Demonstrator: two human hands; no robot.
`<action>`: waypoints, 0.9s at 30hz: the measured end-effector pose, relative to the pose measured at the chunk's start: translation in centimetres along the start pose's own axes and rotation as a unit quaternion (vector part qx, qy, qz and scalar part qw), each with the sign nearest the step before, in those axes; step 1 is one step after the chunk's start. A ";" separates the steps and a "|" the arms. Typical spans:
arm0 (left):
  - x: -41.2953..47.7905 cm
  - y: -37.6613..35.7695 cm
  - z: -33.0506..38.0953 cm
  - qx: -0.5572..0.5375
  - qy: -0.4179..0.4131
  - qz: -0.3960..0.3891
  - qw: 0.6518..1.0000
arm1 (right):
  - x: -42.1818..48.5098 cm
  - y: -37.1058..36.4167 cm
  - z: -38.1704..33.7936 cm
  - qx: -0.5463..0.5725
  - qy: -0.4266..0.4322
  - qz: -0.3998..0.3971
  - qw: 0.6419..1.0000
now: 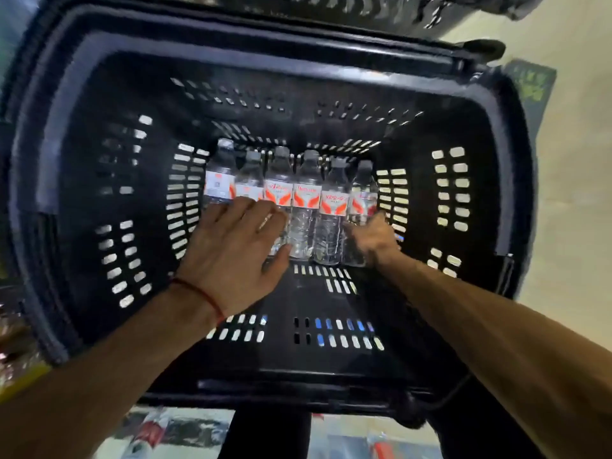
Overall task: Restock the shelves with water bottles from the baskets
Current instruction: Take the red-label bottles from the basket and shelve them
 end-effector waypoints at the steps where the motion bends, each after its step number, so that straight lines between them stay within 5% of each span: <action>1: 0.4 -0.9 -0.2 -0.001 0.001 -0.006 1.000 | 0.9 -0.6 0.2 0.036 -0.006 -0.011 0.999; 9: 1.1 -3.9 -1.2 -0.037 0.018 0.009 0.999 | 5.1 -1.5 1.3 0.094 -0.014 -0.081 0.992; 17: -0.3 -3.0 -2.2 -0.057 0.051 0.017 0.997 | 5.9 -1.2 1.9 0.049 -0.021 -0.040 0.998; 27: -1.4 -2.5 -3.9 -0.141 0.208 -0.056 0.966 | -6.0 2.2 -1.8 0.041 0.060 -0.047 0.996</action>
Point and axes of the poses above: each hand's wrist, its own x-axis towards the middle knuckle, its own y-axis out of the back of the hand, z = x × y, the point moved 3 cm from there along x, towards the middle knuckle, and after that the axes turned 1 degree about z, right-handed, at the moved point
